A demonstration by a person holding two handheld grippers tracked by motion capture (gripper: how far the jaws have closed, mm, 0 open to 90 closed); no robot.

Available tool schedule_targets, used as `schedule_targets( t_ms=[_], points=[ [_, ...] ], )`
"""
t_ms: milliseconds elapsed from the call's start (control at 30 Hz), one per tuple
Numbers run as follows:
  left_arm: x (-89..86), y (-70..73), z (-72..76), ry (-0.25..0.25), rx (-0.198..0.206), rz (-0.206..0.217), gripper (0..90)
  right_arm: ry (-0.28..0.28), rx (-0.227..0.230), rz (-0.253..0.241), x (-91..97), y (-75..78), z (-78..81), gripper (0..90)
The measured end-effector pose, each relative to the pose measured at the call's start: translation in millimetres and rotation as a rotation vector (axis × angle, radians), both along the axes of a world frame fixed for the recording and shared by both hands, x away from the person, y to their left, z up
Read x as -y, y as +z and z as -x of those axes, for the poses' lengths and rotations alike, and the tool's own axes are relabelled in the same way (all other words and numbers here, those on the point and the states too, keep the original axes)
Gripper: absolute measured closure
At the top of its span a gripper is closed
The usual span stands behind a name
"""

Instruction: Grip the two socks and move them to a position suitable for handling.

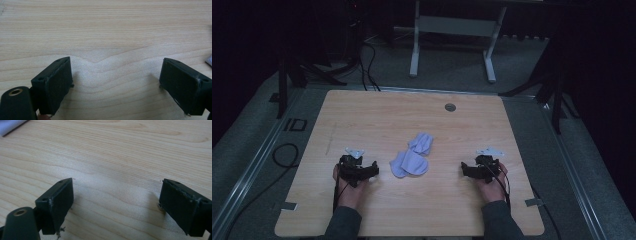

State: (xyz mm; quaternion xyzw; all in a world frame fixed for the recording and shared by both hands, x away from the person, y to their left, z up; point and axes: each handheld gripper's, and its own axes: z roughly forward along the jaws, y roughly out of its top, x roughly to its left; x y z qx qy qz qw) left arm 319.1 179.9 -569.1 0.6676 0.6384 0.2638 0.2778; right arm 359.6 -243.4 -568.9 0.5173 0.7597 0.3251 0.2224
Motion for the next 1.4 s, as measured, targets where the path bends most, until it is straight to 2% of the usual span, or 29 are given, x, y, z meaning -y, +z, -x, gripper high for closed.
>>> schedule_targets(
  t_ms=[433,567,633,700,800,1033,1133,1400],
  points=[
    [0.1,-0.1,0.0,0.001,0.001,0.002,10.9,-0.003,-0.001,0.003,-1.0,0.7,2.4,14.0],
    [0.1,-0.1,-0.1,0.0,0.002,0.002,10.9,0.021,-0.04,0.018,-1.2,6.1,5.6,22.7],
    [0.1,-0.1,-0.1,0.0,0.001,0.001,10.9,0.017,-0.053,0.023,-1.1,8.9,6.9,31.9],
    [-0.2,0.0,-0.4,-0.004,0.001,0.001,10.9,0.028,-0.059,0.025,-1.3,10.9,8.9,37.4],
    [-0.2,-0.1,-0.4,-0.005,0.002,0.001,10.9,0.064,-0.062,0.014,-2.6,13.9,11.4,47.1],
    [-0.2,0.0,-0.3,-0.006,0.0,-0.001,10.9,0.136,-0.041,0.01,-17.1,26.6,16.5,61.5],
    [-0.2,0.1,-0.3,-0.005,-0.001,0.0,10.9,0.181,-0.042,-0.002,-27.9,32.5,17.6,68.1],
    [0.1,0.1,-0.3,-0.002,0.0,0.001,10.9,0.301,-0.028,0.006,-61.5,38.1,17.2,81.8]
  ],
)
